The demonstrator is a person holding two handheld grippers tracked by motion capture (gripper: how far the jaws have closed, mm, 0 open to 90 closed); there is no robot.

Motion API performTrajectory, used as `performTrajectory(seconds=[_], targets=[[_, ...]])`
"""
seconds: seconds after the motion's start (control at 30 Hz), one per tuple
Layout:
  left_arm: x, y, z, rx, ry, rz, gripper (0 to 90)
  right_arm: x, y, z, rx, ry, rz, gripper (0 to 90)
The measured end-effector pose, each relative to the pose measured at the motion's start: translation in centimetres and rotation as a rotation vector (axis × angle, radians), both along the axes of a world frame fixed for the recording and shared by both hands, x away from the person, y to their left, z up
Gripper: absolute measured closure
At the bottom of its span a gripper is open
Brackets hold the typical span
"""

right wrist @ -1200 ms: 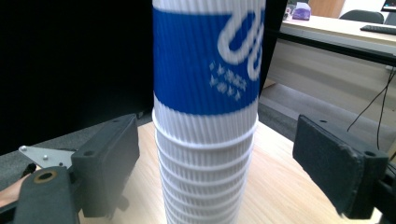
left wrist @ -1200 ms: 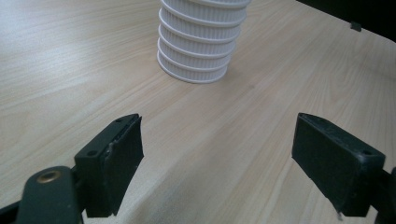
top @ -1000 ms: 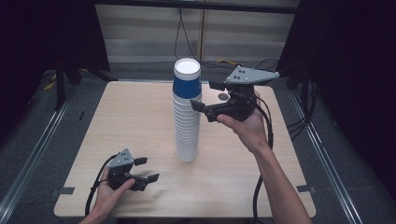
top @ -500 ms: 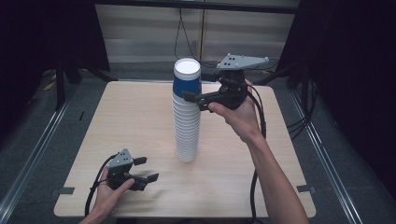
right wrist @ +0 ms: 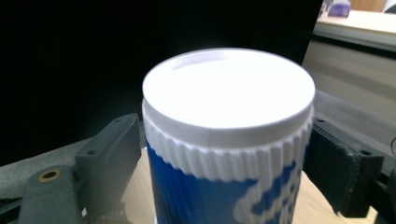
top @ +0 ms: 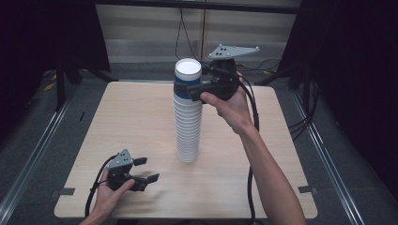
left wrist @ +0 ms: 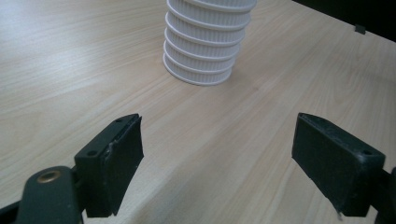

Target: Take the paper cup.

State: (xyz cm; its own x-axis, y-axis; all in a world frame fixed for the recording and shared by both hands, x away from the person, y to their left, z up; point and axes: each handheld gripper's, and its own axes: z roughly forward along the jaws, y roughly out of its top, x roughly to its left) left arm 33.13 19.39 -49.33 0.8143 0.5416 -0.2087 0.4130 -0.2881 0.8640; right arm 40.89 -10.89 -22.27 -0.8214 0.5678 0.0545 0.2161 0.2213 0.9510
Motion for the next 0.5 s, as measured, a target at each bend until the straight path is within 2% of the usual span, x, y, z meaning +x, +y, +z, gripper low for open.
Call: performTrajectory(seconds=[0.1,0.23,0.5], targets=[[-0.04,-0.1,-0.03,0.005,0.001,-0.005,16.3,0.07,0.25,-0.1,-0.012,-0.004,-0.006,18.3],[-0.07,-0.12,-0.03,0.007,0.001,-0.008,16.3,0.24,0.12,-0.12,-0.005,-0.003,-0.011,24.3],[-0.09,-0.16,-0.06,0.004,0.008,-0.01,16.3,0.31,-0.05,-0.05,0.002,-0.001,-0.009,24.9]])
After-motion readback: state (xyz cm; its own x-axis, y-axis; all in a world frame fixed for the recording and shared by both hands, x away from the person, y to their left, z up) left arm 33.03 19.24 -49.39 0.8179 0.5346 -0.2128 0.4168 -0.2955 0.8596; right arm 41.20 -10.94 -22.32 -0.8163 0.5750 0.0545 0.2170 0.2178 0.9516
